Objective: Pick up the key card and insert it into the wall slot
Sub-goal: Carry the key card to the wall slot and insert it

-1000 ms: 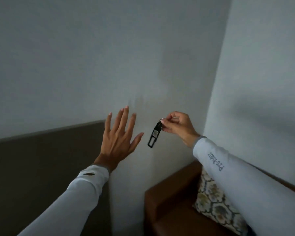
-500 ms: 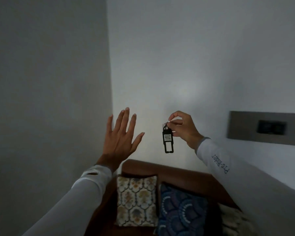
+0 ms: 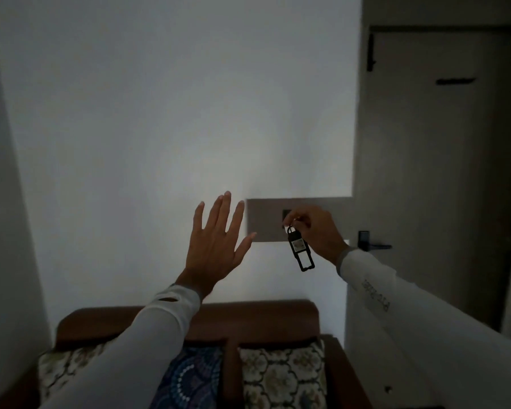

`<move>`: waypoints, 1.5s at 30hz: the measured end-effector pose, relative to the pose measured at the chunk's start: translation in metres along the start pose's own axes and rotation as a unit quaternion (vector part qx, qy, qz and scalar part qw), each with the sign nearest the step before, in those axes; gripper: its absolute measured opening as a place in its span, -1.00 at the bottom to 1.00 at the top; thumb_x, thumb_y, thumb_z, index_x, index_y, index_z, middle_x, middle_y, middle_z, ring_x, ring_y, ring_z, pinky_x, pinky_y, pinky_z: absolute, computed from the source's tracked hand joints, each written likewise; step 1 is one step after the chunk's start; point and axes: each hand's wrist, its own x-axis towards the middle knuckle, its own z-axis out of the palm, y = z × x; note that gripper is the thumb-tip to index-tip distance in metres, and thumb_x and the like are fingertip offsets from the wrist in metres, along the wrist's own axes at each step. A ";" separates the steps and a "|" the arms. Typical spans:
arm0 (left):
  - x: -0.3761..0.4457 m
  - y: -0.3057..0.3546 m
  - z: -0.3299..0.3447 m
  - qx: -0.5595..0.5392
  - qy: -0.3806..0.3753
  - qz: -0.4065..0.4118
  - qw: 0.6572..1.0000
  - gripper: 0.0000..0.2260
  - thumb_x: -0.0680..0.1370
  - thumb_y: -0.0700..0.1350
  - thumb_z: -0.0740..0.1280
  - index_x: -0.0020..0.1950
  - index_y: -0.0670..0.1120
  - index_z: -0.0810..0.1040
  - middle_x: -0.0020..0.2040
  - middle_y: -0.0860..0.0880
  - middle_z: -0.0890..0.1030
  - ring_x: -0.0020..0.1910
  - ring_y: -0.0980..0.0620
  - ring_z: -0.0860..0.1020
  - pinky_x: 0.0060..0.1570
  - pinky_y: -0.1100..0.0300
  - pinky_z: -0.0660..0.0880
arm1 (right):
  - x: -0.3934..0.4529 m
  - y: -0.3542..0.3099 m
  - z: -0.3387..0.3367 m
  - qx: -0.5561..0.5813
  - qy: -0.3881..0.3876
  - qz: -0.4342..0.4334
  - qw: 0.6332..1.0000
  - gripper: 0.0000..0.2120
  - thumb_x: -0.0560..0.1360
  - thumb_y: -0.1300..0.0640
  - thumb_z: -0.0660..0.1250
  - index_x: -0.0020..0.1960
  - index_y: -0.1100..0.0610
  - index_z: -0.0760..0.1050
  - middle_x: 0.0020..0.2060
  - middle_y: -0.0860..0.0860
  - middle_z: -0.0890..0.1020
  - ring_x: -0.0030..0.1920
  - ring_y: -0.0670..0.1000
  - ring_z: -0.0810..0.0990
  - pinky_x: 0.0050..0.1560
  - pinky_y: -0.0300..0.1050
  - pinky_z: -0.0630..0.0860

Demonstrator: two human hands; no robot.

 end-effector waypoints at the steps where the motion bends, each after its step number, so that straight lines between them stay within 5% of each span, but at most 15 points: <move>1: 0.007 0.015 0.008 -0.004 0.000 0.004 1.000 -0.35 0.71 0.23 0.05 0.62 -0.19 0.37 0.59 -0.34 0.42 0.55 -0.30 0.45 0.51 -0.39 0.39 | 0.001 0.013 -0.014 -0.020 0.000 -0.003 1.000 -0.75 0.47 0.43 0.25 -0.17 0.23 0.67 -0.14 0.14 0.72 -0.10 0.05 0.65 -0.17 -0.45 0.52; 5: 0.033 0.060 0.043 -0.032 0.004 0.017 0.999 -0.34 0.70 0.22 0.05 0.66 -0.18 0.30 0.59 -0.36 0.40 0.56 -0.31 0.43 0.52 -0.40 0.36 | 0.005 0.056 -0.056 -0.087 -0.010 0.001 0.996 -0.70 0.45 0.47 0.25 -0.20 0.21 0.70 -0.19 0.03 0.68 -0.13 -0.02 0.63 -0.20 -0.60 0.45; 9: 0.059 0.092 0.078 -0.054 0.012 0.018 0.998 -0.35 0.70 0.22 0.07 0.66 -0.17 0.28 0.60 -0.36 0.39 0.57 -0.31 0.42 0.51 -0.39 0.36 | 0.018 0.095 -0.080 -0.120 -0.014 -0.001 0.993 -0.74 0.42 0.40 0.30 -0.17 0.17 0.72 -0.20 0.12 0.76 -0.21 0.10 0.69 -0.16 -0.28 0.60; 13: 0.084 0.108 0.119 -0.063 0.009 0.013 0.998 -0.34 0.70 0.23 0.07 0.67 -0.16 0.27 0.61 -0.35 0.37 0.57 -0.30 0.40 0.52 -0.38 0.35 | 0.045 0.133 -0.085 -0.091 -0.006 0.002 0.996 -0.87 0.41 0.33 0.42 -0.16 0.17 0.73 -0.22 0.14 0.76 -0.19 0.01 0.71 -0.17 -0.42 0.58; 21: 0.158 0.095 0.244 -0.038 0.006 -0.017 0.999 -0.34 0.70 0.25 0.02 0.64 -0.16 0.31 0.59 -0.33 0.42 0.53 -0.29 0.45 0.45 -0.37 0.44 | 0.168 0.213 -0.056 -0.047 -0.029 -0.019 0.998 -0.90 0.34 0.30 0.56 -0.15 0.28 0.72 -0.20 0.20 0.75 -0.16 0.10 0.72 -0.06 -0.10 0.65; 27: 0.212 0.079 0.344 -0.027 0.009 -0.034 0.999 -0.34 0.70 0.26 0.06 0.65 -0.17 0.30 0.60 -0.32 0.41 0.55 -0.29 0.45 0.46 -0.35 0.43 | 0.272 0.266 -0.028 -0.012 -0.016 -0.037 0.999 -0.85 0.32 0.41 0.53 -0.11 0.34 0.66 -0.15 0.27 0.73 -0.20 0.05 0.69 -0.19 -0.29 0.62; 31: 0.241 0.076 0.400 -0.033 0.003 -0.030 0.999 -0.32 0.69 0.27 0.06 0.64 -0.18 0.32 0.59 -0.33 0.42 0.54 -0.30 0.45 0.47 -0.35 0.43 | 0.324 0.306 -0.011 -0.022 -0.020 -0.047 0.998 -0.86 0.33 0.40 0.52 -0.11 0.33 0.67 -0.17 0.27 0.73 -0.19 0.22 0.70 -0.14 0.05 0.65; 36: 0.266 0.080 0.459 -0.034 -0.003 -0.018 0.999 -0.32 0.70 0.27 0.06 0.66 -0.17 0.28 0.63 -0.32 0.36 0.58 -0.30 0.39 0.50 -0.37 0.41 | 0.371 0.360 0.005 -0.047 -0.051 -0.048 0.996 -0.88 0.33 0.37 0.54 -0.12 0.30 0.69 -0.21 0.19 0.72 -0.21 0.01 0.65 -0.23 -0.45 0.53; 41: 0.289 0.084 0.510 -0.021 0.007 -0.020 1.000 -0.33 0.72 0.26 0.07 0.68 -0.17 0.24 0.67 -0.31 0.28 0.64 -0.29 0.30 0.55 -0.35 0.35 | 0.412 0.400 0.012 -0.069 -0.102 -0.070 0.990 -0.89 0.32 0.39 0.53 -0.15 0.29 0.70 -0.18 0.21 0.74 -0.19 -0.01 0.66 -0.11 -0.21 0.61; 45: 0.299 0.086 0.544 0.000 0.020 -0.020 1.000 -0.34 0.72 0.23 0.12 0.68 -0.18 0.24 0.67 -0.33 0.26 0.64 -0.31 0.27 0.57 -0.34 0.33 | 0.428 0.426 0.020 -0.087 -0.175 -0.091 0.976 -0.87 0.31 0.39 0.54 -0.16 0.28 0.71 -0.18 0.18 0.74 -0.25 -0.09 0.62 -0.18 -0.44 0.52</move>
